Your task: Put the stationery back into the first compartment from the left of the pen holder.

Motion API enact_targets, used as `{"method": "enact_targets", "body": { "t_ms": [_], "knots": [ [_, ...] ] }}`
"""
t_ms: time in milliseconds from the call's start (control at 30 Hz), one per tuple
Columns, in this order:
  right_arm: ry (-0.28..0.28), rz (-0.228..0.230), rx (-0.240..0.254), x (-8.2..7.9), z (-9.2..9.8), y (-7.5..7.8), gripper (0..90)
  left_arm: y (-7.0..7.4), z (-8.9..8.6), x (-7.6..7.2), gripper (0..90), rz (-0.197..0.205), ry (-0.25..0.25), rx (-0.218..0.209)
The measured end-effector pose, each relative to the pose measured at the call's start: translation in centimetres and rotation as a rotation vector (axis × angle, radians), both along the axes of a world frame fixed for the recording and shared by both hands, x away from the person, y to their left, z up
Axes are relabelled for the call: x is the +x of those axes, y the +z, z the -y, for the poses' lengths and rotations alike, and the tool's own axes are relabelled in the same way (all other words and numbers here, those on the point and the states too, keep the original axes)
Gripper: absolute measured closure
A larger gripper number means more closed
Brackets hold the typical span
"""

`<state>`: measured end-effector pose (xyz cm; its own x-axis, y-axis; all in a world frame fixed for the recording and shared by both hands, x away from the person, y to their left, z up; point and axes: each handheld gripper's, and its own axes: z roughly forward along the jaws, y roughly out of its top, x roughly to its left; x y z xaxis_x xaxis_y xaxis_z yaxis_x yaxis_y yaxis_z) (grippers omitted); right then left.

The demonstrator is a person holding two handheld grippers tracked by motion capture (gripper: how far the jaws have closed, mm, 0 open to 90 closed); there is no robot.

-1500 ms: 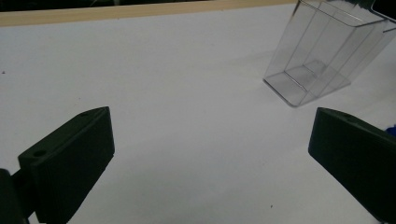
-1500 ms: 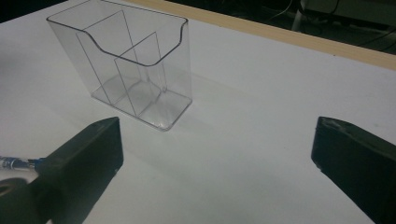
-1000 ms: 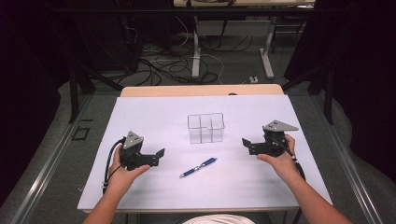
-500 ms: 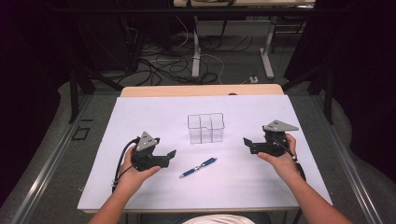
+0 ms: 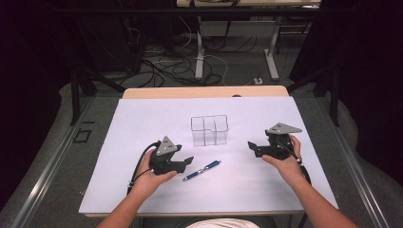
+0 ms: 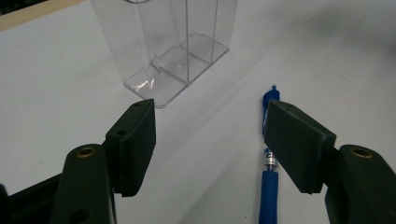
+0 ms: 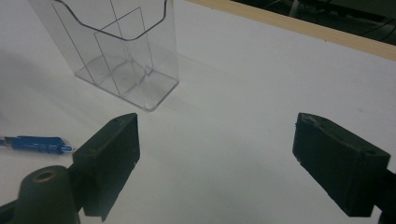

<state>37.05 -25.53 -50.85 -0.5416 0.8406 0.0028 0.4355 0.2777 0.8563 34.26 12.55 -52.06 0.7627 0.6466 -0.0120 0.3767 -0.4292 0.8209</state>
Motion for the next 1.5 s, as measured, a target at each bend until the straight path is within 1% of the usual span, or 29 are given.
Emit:
{"method": "enact_targets", "body": {
  "t_ms": [33,67,133,167,233,300,333,367,500,567,633,667,700,767,800,867,933,967,1000,1033,1100,1133,1200,1267,1367,1400,1433,1467,1500],
  "knots": [
    [0.002,0.002,-0.004,0.0,0.0,0.0,14.4,0.0,0.1,0.0,34.1,-0.014,-0.008,0.006],
    [0.001,0.002,-0.008,0.0,0.0,0.0,14.5,-0.2,0.3,0.1,34.1,-0.005,-0.008,0.001],
    [0.006,0.001,-0.011,0.0,0.0,0.0,14.7,-0.3,0.5,0.1,33.9,-0.016,-0.01,0.008],
    [0.007,0.001,-0.014,0.0,0.0,0.0,14.8,-0.4,0.6,0.1,33.9,-0.008,-0.006,0.007],
    [0.008,-0.004,-0.017,0.0,0.0,-0.1,14.8,-0.5,0.8,0.2,34.8,-0.029,-0.01,0.007],
    [0.01,-0.006,-0.024,0.1,0.0,-0.1,14.9,-0.7,0.9,0.3,35.7,-0.032,-0.018,0.012],
    [0.009,-0.009,-0.029,0.1,0.0,-0.2,14.8,-0.8,1.0,0.3,36.5,-0.042,-0.016,0.005],
    [0.011,-0.008,-0.03,0.1,-0.1,-0.2,14.9,-0.9,1.1,0.3,37.6,-0.035,-0.015,0.007],
    [0.005,-0.007,-0.046,0.1,-0.1,-0.2,15.0,-1.2,1.6,0.3,39.6,-0.047,-0.039,0.01],
    [0.011,-0.005,-0.046,0.1,-0.2,-0.3,15.1,-1.3,1.8,0.2,40.9,-0.065,-0.055,0.02],
    [0.015,-0.013,-0.049,0.1,-0.2,-0.3,15.2,-1.6,2.0,0.2,42.2,-0.079,-0.063,0.018],
    [0.015,-0.01,-0.046,0.1,-0.2,-0.3,15.3,-1.8,2.2,0.2,43.0,-0.077,-0.061,0.013],
    [0.019,-0.003,-0.055,0.1,-0.2,-0.3,15.3,-1.8,2.2,0.2,43.7,-0.084,-0.069,0.021],
    [0.02,-0.004,-0.059,0.1,-0.2,-0.3,15.5,-2.1,2.5,0.1,45.5,-0.098,-0.078,0.017],
    [0.019,-0.004,-0.06,0.1,-0.2,-0.4,15.5,-2.2,2.6,0.1,45.9,-0.114,-0.081,0.017],
    [0.018,-0.007,-0.06,0.1,-0.2,-0.4,15.5,-2.5,2.8,0.1,48.6,-0.117,-0.086,0.017],
    [0.018,-0.008,-0.063,0.1,-0.2,-0.4,15.6,-2.6,3.0,-0.1,50.6,-0.143,-0.082,0.024],
    [0.021,-0.008,-0.061,0.2,-0.2,-0.4,15.6,-2.8,3.1,0.0,51.9,-0.138,-0.083,0.024],
    [0.021,-0.008,-0.061,0.1,-0.2,-0.4,15.6,-2.8,3.2,-0.1,52.1,-0.141,-0.09,0.03],
    [0.022,-0.008,-0.061,0.1,-0.2,-0.4,15.6,-2.9,3.3,-0.1,52.7,-0.148,-0.088,0.021],
    [0.022,-0.008,-0.062,0.1,-0.2,-0.4,15.6,-3.0,3.5,-0.2,54.8,-0.144,-0.09,0.024],
    [0.022,-0.008,-0.062,0.2,-0.2,-0.4,15.7,-2.9,3.4,-0.2,55.9,-0.154,-0.107,0.042],
    [0.021,-0.012,-0.062,0.2,-0.2,-0.4,15.7,-3.1,3.6,-0.4,57.6,-0.143,-0.095,0.021],
    [0.019,-0.015,-0.059,0.2,-0.2,-0.5,15.7,-3.1,3.6,-0.5,59.4,-0.14,-0.099,0.041],
    [0.02,-0.016,-0.058,0.2,-0.2,-0.5,15.7,-3.3,3.8,-0.7,62.4,-0.146,-0.096,0.032],
    [0.023,-0.013,-0.062,0.2,-0.2,-0.5,15.7,-3.3,3.8,-0.7,63.2,-0.135,-0.103,0.035],
    [0.023,-0.014,-0.063,0.2,-0.2,-0.5,15.7,-3.3,3.8,-0.7,63.3,-0.14,-0.104,0.035],
    [0.023,-0.012,-0.065,0.2,-0.2,-0.5,15.7,-3.2,3.8,-0.7,63.3,-0.148,-0.116,0.05],
    [0.022,-0.013,-0.065,0.2,-0.2,-0.5,15.7,-3.4,3.8,-0.8,63.4,-0.136,-0.109,0.043]
  ]
}}
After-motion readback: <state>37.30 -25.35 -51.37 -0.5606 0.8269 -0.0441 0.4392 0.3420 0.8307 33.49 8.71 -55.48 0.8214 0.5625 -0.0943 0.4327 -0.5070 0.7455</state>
